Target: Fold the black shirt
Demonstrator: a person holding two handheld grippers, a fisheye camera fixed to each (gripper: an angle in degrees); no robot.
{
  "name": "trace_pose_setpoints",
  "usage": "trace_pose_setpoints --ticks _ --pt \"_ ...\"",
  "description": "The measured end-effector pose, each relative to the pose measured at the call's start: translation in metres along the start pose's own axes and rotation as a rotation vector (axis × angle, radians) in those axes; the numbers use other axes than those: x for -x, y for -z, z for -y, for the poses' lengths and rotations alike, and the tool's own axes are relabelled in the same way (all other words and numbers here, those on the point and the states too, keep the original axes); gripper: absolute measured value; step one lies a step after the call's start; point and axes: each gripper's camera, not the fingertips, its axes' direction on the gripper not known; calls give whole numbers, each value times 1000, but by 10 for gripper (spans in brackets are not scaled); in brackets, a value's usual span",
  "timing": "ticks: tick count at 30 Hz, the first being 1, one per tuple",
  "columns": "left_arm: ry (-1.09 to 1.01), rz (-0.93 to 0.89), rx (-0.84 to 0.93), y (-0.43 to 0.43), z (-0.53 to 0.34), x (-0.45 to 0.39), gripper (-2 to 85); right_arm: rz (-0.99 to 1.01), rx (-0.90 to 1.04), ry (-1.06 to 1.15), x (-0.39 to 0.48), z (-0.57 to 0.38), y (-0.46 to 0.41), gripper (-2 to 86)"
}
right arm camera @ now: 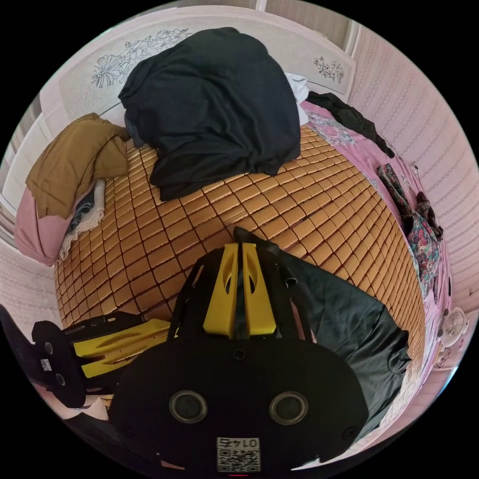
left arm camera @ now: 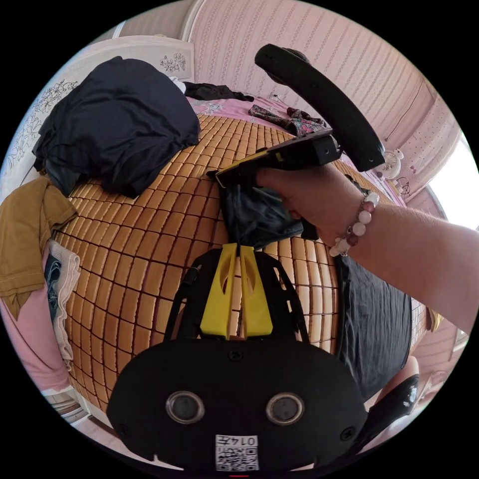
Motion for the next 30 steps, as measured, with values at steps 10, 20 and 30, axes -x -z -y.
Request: trace_pose_setpoints --ticks 10,20,30 --pt "-425 -349 -321 35 -11 -151 -5 59 -448 -297 -175 -214 242 25" --pt "-461 -522 51 -52 -74 -210 13 119 -197 -654 -236 -415 237 100" --pt "-705 -500 112 -113 -43 -344 24 -161 -212 -752 -288 -503 305 82"
